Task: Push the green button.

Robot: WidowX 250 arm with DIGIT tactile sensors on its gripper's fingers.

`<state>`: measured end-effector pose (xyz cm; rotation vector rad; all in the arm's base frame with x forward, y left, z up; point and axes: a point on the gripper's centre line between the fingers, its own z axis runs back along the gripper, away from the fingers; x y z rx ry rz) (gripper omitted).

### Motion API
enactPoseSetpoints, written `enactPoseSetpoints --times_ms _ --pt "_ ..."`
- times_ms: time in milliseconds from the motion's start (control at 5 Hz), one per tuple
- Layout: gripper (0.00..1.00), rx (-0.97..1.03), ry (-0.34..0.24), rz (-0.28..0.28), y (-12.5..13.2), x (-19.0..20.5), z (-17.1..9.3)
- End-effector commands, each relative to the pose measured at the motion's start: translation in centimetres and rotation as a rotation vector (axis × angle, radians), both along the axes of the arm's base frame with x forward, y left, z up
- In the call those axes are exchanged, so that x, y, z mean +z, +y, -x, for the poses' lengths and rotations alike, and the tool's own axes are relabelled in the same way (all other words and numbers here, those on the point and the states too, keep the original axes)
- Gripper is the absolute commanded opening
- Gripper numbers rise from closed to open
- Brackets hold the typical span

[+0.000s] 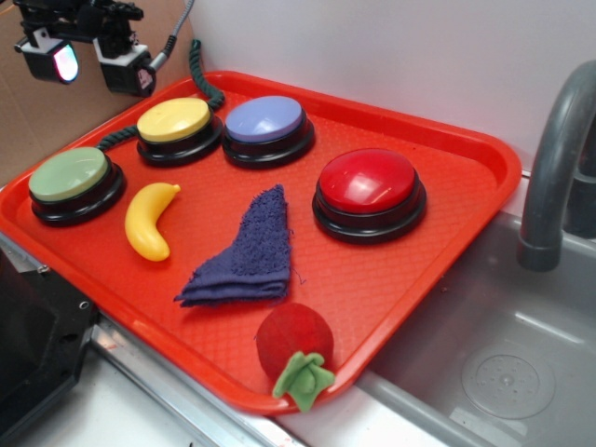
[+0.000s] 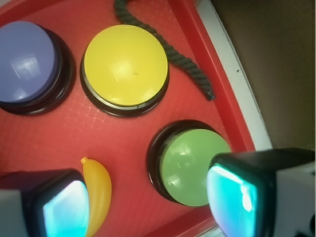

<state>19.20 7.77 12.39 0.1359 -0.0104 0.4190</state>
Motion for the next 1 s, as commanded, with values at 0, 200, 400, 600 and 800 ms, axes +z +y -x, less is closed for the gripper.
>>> enactPoseSetpoints --times_ms 0,200,400,600,800 --pt "1.00 -0.013 -0.078 -0.019 -0.3 2.9 0.0" --pt "1.00 -0.017 -0.085 -0.002 -0.7 3.7 0.3" --pt "1.00 -0.021 -0.096 0.017 -0.9 4.4 0.5" --pt "1.00 -0.021 -0.110 0.028 -1.1 5.0 0.6" --pt "1.00 -0.028 -0.123 0.041 -1.3 5.3 0.7"
